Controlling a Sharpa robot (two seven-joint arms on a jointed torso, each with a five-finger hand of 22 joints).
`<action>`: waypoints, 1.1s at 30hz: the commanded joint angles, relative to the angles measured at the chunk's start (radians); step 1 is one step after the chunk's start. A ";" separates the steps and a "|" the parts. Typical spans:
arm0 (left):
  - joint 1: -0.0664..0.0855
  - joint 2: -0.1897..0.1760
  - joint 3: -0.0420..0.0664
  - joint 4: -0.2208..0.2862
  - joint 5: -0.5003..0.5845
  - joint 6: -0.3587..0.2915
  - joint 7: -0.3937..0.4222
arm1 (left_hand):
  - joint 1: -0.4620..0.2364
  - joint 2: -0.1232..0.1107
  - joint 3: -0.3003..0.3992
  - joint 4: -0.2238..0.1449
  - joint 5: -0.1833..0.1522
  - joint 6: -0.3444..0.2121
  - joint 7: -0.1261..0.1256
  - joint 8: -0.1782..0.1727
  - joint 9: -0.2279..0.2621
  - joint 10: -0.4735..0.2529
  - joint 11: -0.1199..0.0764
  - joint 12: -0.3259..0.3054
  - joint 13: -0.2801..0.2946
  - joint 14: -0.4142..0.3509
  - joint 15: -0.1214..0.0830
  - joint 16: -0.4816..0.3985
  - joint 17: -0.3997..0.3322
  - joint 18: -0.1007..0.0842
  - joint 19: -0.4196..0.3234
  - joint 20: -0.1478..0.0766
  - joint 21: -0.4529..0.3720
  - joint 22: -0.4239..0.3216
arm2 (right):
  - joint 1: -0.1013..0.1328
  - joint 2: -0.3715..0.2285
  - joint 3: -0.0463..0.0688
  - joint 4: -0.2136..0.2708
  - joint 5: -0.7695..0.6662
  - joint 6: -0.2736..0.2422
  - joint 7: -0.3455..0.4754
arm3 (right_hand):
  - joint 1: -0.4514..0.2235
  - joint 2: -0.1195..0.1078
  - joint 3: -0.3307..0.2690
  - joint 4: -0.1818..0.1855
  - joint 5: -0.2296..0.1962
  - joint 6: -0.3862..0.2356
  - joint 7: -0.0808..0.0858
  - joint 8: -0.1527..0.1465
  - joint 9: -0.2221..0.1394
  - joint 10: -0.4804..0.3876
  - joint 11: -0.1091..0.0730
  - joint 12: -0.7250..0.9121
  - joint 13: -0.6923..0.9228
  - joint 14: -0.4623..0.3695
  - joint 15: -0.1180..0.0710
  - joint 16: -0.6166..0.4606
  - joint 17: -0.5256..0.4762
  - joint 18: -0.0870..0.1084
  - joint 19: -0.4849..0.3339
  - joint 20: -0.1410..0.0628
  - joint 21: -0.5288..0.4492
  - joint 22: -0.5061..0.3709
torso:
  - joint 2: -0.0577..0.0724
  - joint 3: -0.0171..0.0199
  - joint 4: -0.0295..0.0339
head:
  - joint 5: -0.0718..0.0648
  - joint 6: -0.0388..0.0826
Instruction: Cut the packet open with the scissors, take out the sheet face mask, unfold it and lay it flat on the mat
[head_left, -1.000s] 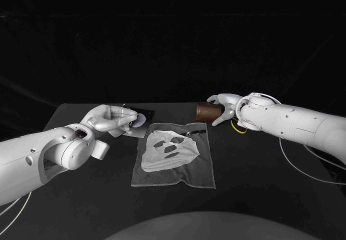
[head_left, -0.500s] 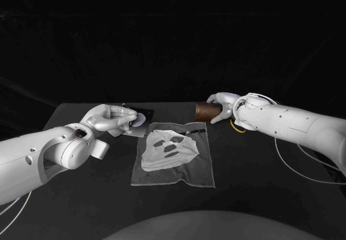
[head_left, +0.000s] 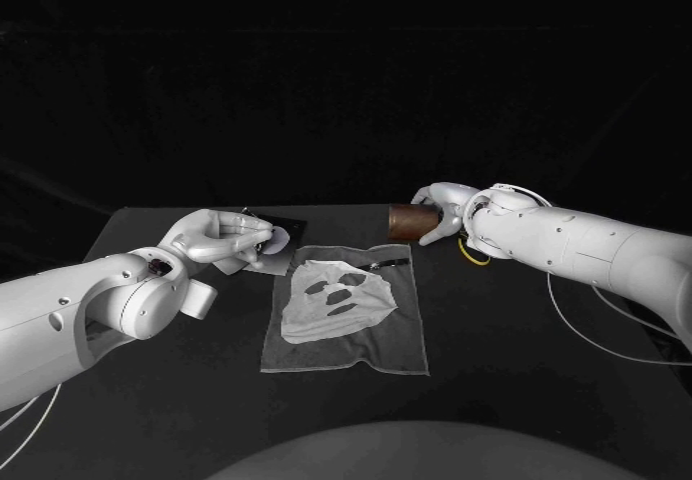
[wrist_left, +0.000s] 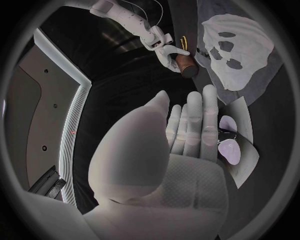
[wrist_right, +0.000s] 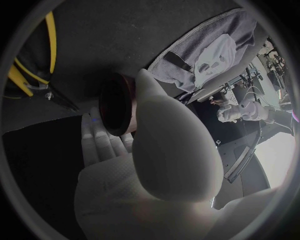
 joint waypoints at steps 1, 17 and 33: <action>0.000 0.001 0.000 0.000 -0.006 0.011 0.005 | 0.007 -0.001 0.007 0.001 0.002 -0.002 0.009 0.004 -0.001 0.001 0.005 0.001 -0.001 -0.009 0.000 -0.001 -0.001 0.019 -0.006 -0.002 -0.001 0.001 | 0.042 -0.017 0.005 0.029 -0.003 -0.021 -0.039 | -0.029 0.042 0.151 -0.088 0.010 0.190 0.098 -0.014 -0.005 0.235 -0.064 -0.012 0.001 0.022 -0.012 -0.001 -0.002 0.012 0.006 0.000 0.003 -0.001 | -0.002 -0.0017 -0.0012 | -0.005 0.002; 0.000 0.004 -0.001 -0.003 -0.006 0.009 0.004 | 0.008 0.001 0.010 0.001 0.002 -0.002 0.009 0.006 -0.002 0.001 0.005 0.001 -0.001 -0.009 0.000 0.000 -0.002 0.019 -0.007 -0.002 -0.001 0.001 | 0.182 -0.077 0.008 0.152 -0.079 0.192 -0.149 | -0.095 0.033 0.174 -0.093 -0.032 0.237 0.080 -0.044 -0.025 0.250 -0.077 -0.055 0.000 0.029 -0.018 -0.017 -0.012 0.014 0.032 0.000 0.004 -0.003 | -0.008 -0.0062 -0.0023 | -0.015 0.003; 0.000 0.003 -0.002 0.001 -0.006 0.008 0.002 | 0.010 0.001 0.011 0.000 0.002 -0.002 0.009 0.006 -0.002 0.001 0.005 0.002 -0.001 -0.010 -0.001 0.000 -0.003 0.019 -0.007 -0.002 0.000 0.002 | 0.222 -0.058 0.003 0.212 -0.531 0.466 -0.451 | -0.156 0.036 0.146 -0.055 -0.048 0.326 0.031 -0.076 -0.042 0.301 -0.136 -0.078 0.001 0.065 -0.081 -0.025 -0.020 0.009 0.141 -0.003 0.023 0.001 | -0.009 -0.0070 -0.0031 | -0.021 0.002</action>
